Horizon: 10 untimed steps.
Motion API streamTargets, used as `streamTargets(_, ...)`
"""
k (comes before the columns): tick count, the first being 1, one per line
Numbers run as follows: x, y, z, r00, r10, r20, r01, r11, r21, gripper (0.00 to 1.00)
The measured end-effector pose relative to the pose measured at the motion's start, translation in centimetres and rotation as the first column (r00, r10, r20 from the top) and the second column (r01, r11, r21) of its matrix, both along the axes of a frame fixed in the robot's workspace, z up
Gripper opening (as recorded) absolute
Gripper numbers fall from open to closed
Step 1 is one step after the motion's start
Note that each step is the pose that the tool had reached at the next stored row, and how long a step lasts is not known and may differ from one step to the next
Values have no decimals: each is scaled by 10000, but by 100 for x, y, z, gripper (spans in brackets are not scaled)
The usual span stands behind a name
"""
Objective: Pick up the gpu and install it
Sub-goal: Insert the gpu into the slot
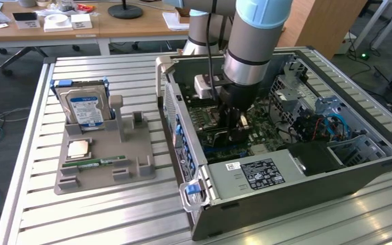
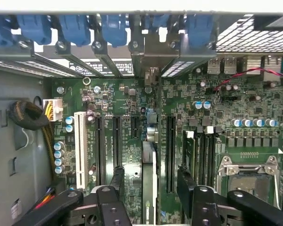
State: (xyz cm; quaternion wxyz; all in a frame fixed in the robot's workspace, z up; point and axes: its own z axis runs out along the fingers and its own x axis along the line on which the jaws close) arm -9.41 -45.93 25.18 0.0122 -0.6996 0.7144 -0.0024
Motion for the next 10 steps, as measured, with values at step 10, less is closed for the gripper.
streamTargets(10,0,1,225,10000,0,0,0,10000,-1,57)
